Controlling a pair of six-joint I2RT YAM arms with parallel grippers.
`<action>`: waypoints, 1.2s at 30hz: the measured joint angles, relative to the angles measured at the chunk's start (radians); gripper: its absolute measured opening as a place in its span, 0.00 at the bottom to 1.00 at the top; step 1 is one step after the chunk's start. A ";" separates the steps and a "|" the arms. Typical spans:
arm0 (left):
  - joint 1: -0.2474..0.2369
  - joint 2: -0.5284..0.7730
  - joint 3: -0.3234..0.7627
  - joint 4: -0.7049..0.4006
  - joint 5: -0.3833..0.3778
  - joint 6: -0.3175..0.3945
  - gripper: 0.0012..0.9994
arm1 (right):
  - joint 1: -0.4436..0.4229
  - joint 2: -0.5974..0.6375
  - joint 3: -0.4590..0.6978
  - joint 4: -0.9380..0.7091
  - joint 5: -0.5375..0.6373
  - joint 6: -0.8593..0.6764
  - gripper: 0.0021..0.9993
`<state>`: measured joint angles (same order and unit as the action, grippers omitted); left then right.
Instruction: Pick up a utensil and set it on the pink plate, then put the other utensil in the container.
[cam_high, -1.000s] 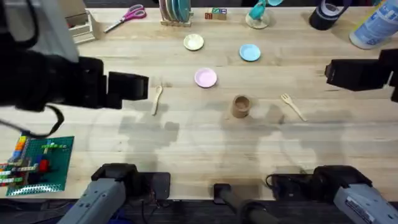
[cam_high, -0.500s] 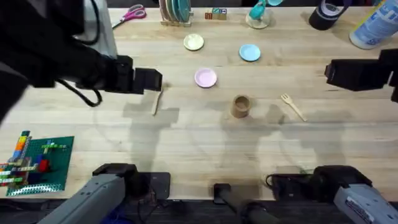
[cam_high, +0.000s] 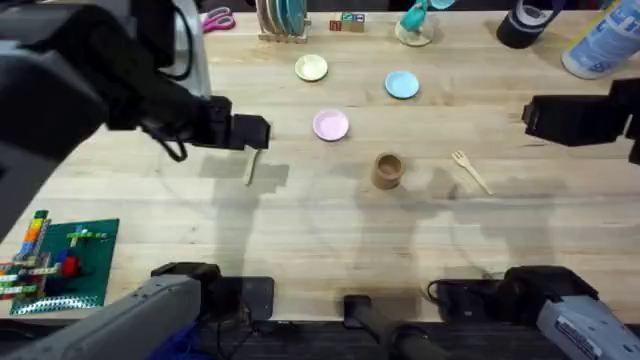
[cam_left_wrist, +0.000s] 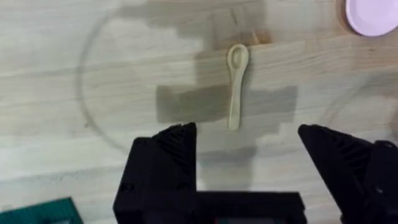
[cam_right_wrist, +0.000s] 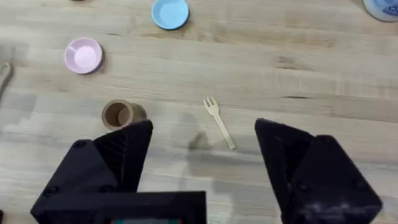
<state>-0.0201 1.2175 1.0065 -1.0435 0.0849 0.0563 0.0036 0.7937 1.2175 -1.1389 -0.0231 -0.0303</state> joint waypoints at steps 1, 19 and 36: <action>-0.010 0.020 0.000 0.012 -0.001 0.000 1.00 | 0.000 0.000 0.000 0.000 0.000 0.000 1.00; -0.115 0.286 -0.002 0.160 -0.082 -0.011 1.00 | 0.000 0.000 0.000 0.000 0.000 0.000 1.00; -0.115 0.298 -0.139 0.299 -0.075 -0.081 0.99 | 0.000 0.000 0.000 0.000 0.000 0.000 1.00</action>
<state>-0.1352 1.5154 0.8673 -0.7444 0.0097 -0.0250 0.0036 0.7937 1.2175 -1.1389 -0.0231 -0.0303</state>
